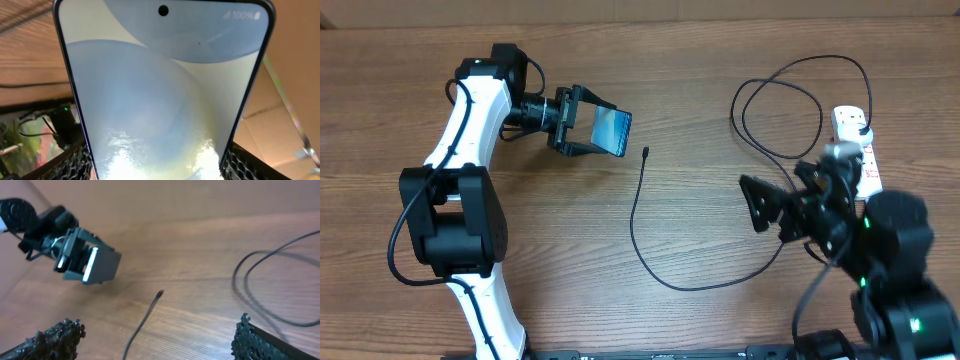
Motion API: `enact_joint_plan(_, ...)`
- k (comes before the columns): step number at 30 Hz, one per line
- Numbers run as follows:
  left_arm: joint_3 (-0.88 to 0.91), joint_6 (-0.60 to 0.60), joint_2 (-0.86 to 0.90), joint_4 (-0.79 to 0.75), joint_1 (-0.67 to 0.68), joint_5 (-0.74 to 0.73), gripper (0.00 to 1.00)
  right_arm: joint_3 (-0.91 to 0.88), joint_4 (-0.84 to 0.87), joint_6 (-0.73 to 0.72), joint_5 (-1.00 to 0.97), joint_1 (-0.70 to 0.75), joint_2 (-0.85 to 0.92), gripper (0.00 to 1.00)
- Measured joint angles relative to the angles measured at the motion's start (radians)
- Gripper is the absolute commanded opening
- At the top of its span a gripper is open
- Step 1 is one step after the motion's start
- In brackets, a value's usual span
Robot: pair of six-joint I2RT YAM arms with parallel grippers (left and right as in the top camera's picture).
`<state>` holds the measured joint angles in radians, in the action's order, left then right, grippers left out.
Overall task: Plug charger to phone and switch on socket
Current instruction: 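Move the right gripper toward the phone held by the left gripper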
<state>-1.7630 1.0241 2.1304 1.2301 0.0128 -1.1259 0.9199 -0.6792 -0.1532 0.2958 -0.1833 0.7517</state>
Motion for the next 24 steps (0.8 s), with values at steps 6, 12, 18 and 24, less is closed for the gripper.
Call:
enact_joint_plan(6, 0.000, 0.041, 0.000, -0.007, 0.021, 0.116, 0.50, 0.060, -0.008, -0.003, 0.148, 0.000, 0.196, 1.00)
enact_joint_plan(12, 0.000, 0.115, 0.000, -0.016, 0.072, 0.294, 0.50, 0.060, 0.051, -0.156, 0.260, 0.000, 0.365, 1.00)
enact_joint_plan(18, 0.000, 0.203, 0.000, -0.030, 0.127, 0.481, 0.50, 0.060, 0.127, -0.302, 0.338, -0.036, 0.524, 0.88)
enact_joint_plan(24, 0.000, 0.274, 0.000, -0.031, 0.179, 0.605, 0.49, 0.060, 0.248, -0.420, 0.360, -0.114, 0.681, 0.81)
